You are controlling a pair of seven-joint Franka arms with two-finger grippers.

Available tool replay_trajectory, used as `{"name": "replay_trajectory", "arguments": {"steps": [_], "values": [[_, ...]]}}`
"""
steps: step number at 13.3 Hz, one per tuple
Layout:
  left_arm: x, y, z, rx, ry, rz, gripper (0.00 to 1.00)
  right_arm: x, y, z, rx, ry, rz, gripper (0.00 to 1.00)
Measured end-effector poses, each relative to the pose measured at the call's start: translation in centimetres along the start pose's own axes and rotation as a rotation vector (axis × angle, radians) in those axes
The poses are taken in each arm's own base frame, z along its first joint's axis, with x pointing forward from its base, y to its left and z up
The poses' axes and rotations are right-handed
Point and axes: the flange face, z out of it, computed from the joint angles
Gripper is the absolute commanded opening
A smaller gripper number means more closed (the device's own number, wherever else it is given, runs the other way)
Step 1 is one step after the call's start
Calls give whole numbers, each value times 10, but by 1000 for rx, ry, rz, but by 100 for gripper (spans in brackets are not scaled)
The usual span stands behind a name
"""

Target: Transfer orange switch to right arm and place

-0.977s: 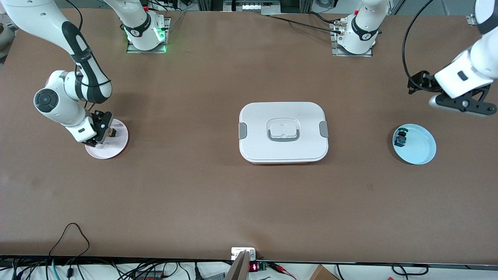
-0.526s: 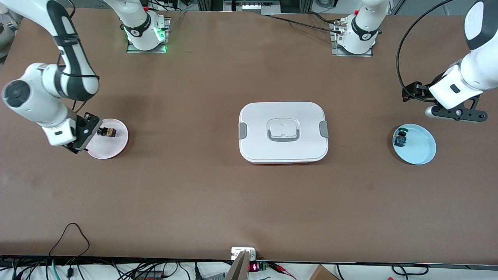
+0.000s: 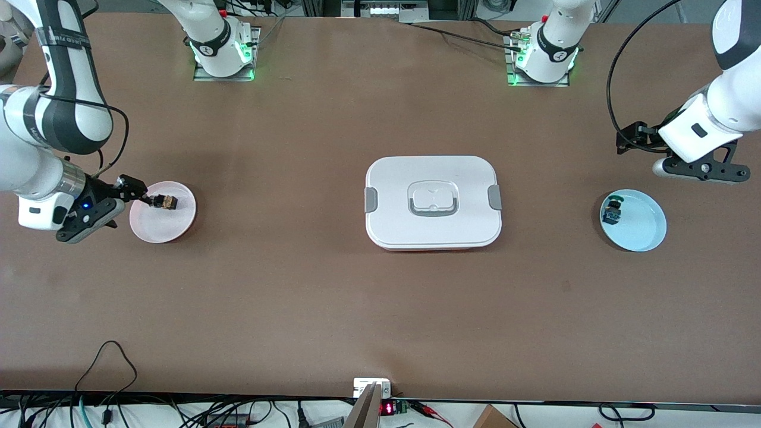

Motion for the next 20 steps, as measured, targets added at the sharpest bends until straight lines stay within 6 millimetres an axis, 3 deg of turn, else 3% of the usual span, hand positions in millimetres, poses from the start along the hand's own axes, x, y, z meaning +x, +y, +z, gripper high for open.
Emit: {"name": "replay_trajectory", "arguments": {"steps": [6, 8, 10, 16, 20], "values": [[-2, -2, -12, 2, 29, -7, 100, 6, -45, -103, 55, -148, 405, 100], [-2, -10, -17, -3, 50, -19, 100, 15, -71, -121, 8, -161, 444, 100], [-1, -18, -21, -5, 67, -32, 100, 25, -83, -132, -38, -110, 447, 100], [-4, -34, -34, -58, 100, -73, 100, 11, -61, -145, -136, -104, 474, 100], [-4, -33, -34, -79, 96, -89, 100, 8, -61, -148, -150, -110, 481, 100]]}}
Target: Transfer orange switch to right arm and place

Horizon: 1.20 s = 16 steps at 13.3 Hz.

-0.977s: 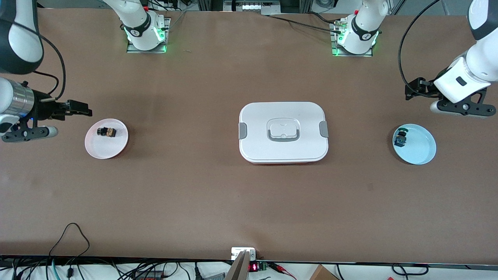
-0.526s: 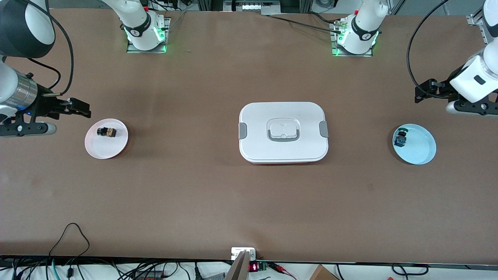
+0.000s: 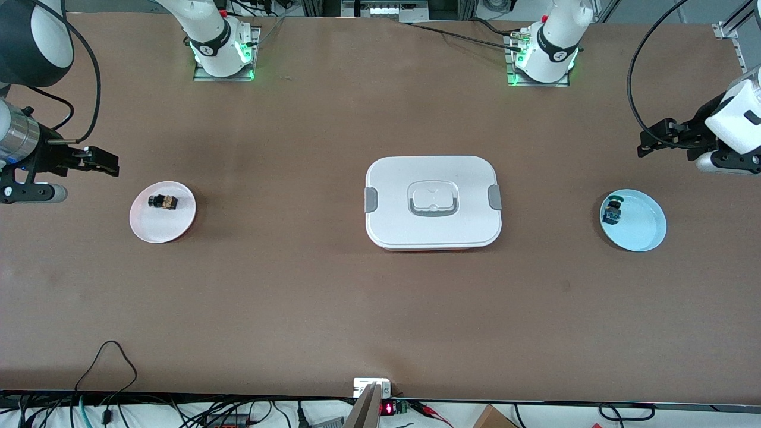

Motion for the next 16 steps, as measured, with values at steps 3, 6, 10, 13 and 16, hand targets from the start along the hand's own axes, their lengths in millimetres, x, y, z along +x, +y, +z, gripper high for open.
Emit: {"name": "replay_trajectory", "arguments": {"steps": [3, 6, 10, 13, 16], "values": [[-4, -12, -3, -3, -17, -26, 100, -13, 4, 5, 4, 12, 15, 100], [-4, -13, -5, -4, -19, -28, 100, -29, 11, 9, 10, 29, 25, 100], [-4, -11, -4, -4, -22, -24, 100, -32, 10, -2, 17, 63, 26, 100], [-4, -13, -3, 35, -28, -20, 100, -33, 32, -24, 123, 115, 84, 100], [-3, -11, -2, 59, -31, -11, 100, -35, 37, -27, 108, 112, 68, 100]]}}
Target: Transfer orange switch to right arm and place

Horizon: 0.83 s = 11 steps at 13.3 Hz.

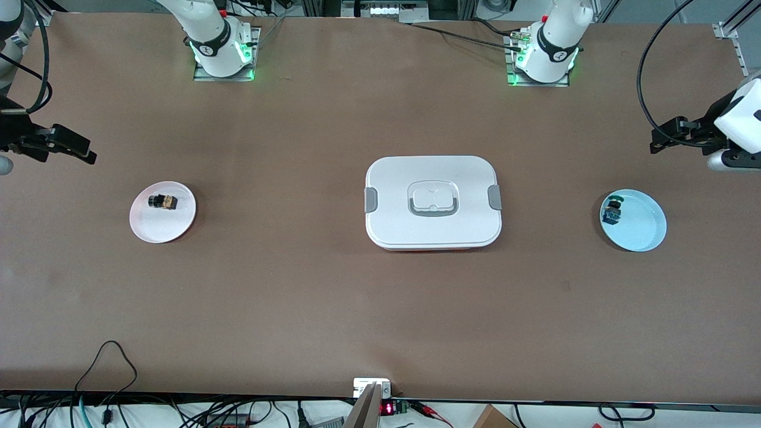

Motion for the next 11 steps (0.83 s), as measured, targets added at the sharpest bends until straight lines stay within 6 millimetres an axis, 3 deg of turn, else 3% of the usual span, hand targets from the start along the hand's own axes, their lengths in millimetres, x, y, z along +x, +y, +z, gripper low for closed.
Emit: {"name": "replay_trajectory", "arguments": {"steps": [11], "values": [[8, 4, 14, -38, -25, -5, 100, -2, -7, -11, -24, 9, 5, 100]]}}
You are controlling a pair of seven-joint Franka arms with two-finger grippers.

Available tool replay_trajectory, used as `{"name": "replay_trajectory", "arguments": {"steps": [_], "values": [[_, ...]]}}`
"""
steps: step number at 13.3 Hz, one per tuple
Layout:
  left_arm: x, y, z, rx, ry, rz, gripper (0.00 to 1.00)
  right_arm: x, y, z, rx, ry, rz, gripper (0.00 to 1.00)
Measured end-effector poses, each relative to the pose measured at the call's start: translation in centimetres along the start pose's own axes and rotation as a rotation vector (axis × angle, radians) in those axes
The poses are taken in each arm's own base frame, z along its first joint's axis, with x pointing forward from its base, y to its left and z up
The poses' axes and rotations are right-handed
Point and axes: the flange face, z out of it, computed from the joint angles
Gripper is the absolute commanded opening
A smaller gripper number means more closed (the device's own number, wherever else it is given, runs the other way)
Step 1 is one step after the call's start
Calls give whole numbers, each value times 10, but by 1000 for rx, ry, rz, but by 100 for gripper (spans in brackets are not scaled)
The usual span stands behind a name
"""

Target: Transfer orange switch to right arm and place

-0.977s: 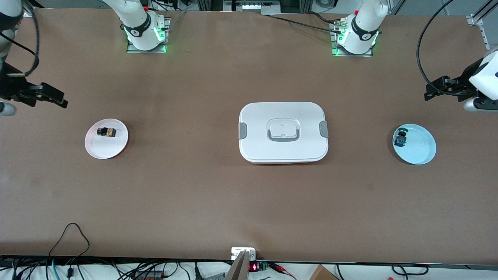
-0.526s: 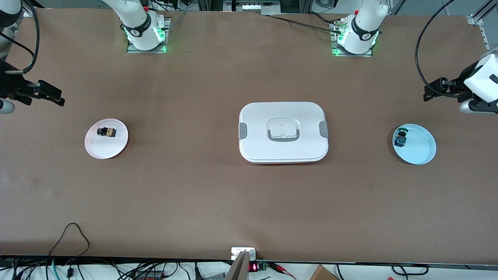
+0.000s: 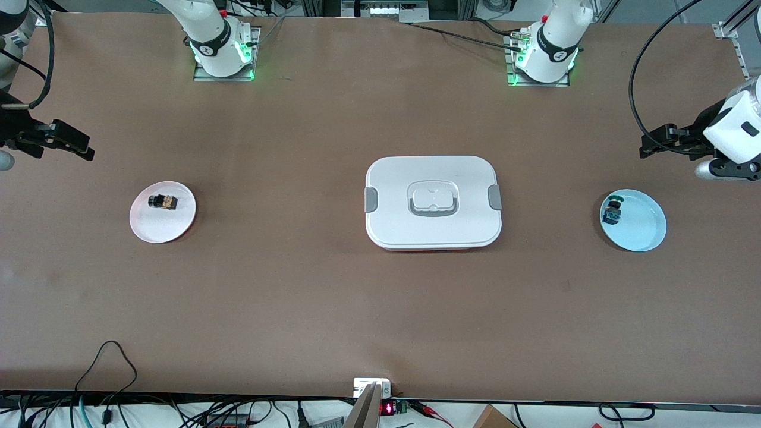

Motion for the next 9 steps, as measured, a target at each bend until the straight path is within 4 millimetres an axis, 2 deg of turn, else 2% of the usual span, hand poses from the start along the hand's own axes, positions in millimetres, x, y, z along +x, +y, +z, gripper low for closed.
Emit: {"name": "replay_trajectory", "arguments": {"steps": [9], "values": [[2, 0, 4, 0, -8, -1, 100, -3, 0, -4, 0, -19, 1, 100]]}}
